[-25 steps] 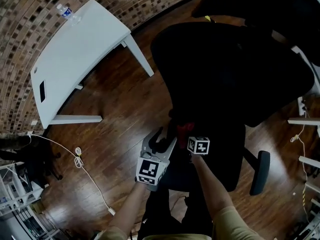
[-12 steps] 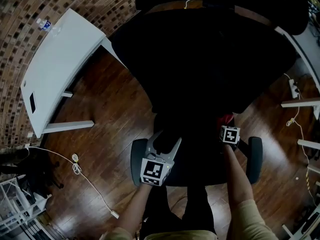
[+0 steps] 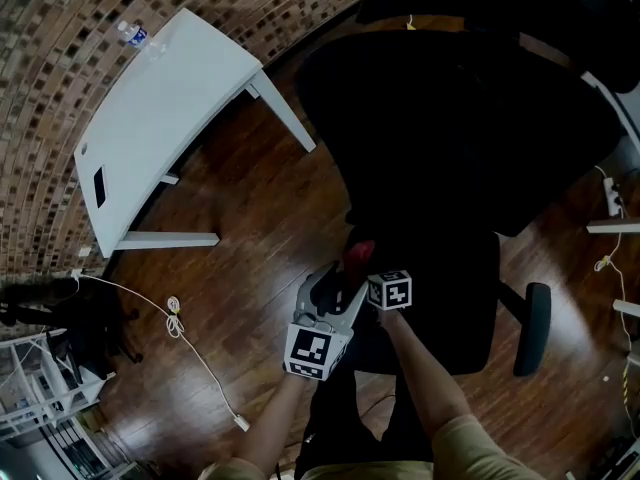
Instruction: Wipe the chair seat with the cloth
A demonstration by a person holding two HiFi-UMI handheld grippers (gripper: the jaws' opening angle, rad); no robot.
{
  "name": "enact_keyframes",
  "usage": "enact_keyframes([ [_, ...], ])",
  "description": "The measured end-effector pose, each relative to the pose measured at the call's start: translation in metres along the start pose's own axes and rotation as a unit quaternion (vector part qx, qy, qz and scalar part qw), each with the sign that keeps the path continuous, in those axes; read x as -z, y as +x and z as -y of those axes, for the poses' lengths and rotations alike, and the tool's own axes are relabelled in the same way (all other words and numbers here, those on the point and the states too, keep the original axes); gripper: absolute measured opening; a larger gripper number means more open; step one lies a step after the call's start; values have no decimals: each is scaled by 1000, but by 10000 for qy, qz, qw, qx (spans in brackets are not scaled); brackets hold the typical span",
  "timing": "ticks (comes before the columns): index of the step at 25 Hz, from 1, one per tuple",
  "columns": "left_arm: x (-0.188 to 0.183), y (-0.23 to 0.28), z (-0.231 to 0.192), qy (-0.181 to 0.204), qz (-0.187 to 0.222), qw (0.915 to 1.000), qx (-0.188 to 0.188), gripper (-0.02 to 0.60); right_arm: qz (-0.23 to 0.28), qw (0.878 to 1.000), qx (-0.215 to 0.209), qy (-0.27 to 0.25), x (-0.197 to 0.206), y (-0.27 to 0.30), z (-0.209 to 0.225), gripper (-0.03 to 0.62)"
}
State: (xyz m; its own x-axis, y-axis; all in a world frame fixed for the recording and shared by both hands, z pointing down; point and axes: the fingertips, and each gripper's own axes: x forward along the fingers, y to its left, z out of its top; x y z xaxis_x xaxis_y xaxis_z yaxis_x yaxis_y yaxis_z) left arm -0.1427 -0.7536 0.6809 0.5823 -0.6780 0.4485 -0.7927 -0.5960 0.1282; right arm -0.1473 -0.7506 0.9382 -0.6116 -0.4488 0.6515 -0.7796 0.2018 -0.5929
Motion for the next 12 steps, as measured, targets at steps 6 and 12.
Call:
enact_keyframes([
  [6,9,-20,-19,-103,-74,9998,-167,216,-174,9997,136,-126,18,22,-16,79],
  [12,13,-7,7,-220,-23,9997,44,216,-209,9904,1362,-72,28,-57,128,80],
])
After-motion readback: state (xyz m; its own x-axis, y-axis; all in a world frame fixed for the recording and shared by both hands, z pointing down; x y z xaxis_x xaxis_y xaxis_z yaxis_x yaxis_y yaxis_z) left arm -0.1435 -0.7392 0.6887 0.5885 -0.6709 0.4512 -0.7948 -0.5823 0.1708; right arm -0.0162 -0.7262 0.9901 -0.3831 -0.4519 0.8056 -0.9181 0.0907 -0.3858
